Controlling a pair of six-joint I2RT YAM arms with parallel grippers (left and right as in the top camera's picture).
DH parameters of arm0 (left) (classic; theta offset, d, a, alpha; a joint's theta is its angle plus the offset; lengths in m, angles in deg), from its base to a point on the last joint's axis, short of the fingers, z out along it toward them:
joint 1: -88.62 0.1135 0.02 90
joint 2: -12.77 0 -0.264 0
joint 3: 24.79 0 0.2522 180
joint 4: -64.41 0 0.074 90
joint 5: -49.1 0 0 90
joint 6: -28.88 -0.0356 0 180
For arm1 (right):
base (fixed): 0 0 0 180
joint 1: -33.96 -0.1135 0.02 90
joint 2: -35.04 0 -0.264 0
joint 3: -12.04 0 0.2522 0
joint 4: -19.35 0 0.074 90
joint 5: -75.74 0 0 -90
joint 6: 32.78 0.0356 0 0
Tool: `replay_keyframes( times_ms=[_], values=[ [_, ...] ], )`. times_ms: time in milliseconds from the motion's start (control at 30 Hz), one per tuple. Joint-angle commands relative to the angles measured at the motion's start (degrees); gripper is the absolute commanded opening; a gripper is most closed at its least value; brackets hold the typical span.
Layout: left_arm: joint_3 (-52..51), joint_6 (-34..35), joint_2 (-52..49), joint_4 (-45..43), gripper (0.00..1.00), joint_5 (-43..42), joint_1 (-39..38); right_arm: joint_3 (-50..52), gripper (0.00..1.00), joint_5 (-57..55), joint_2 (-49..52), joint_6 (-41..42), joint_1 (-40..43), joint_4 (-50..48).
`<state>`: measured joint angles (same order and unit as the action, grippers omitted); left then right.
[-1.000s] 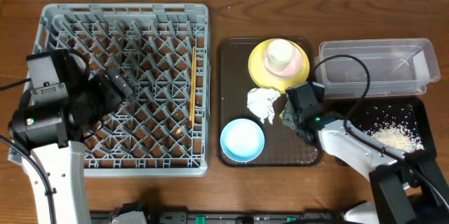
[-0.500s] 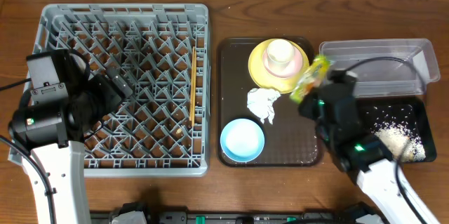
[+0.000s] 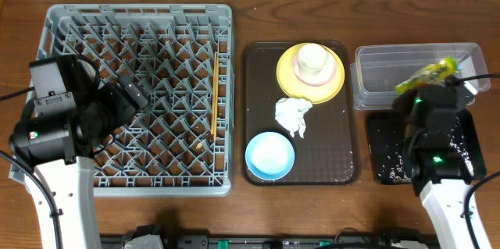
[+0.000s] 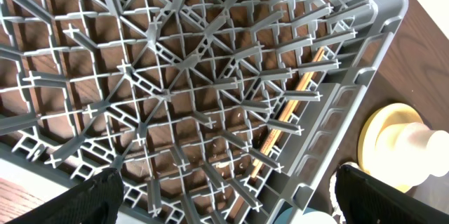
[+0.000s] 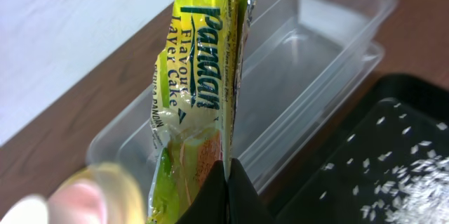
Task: Sort waste into correct bins and load items into the dishwasher rack
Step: 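Carry the wrapper into the clear plastic container and release it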
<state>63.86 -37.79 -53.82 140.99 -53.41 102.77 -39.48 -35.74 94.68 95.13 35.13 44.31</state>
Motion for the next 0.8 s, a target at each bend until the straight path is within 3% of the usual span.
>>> replay_keyframes(
  times_ms=[0, 300, 467, 567, 767],
  values=[
    [0.7, -0.3, -0.1, 0.2, 0.97, 0.3, 0.3, 0.1, 0.02, 1.1, 2.0, -1.5, 3.2, -1.9],
    [0.7, -0.3, -0.1, 0.2, 0.97, 0.3, 0.3, 0.1, 0.01, 1.6, 12.0, -1.3, 4.5, -12.4],
    [0.7, -0.3, -0.1, 0.2, 0.97, 0.3, 0.3, 0.1, 0.01, 1.4, 16.0, 4.4, 4.6, -16.2],
    [0.7, -0.3, -0.1, 0.1, 0.97, 0.3, 0.3, 0.1, 0.09, 1.4, 16.9, 6.2, 4.6, -18.0],
    [0.7, -0.3, -0.1, 0.2, 0.97, 0.3, 0.3, 0.1, 0.15, 1.4, 17.0, 6.2, 4.6, -18.5]
  ],
)
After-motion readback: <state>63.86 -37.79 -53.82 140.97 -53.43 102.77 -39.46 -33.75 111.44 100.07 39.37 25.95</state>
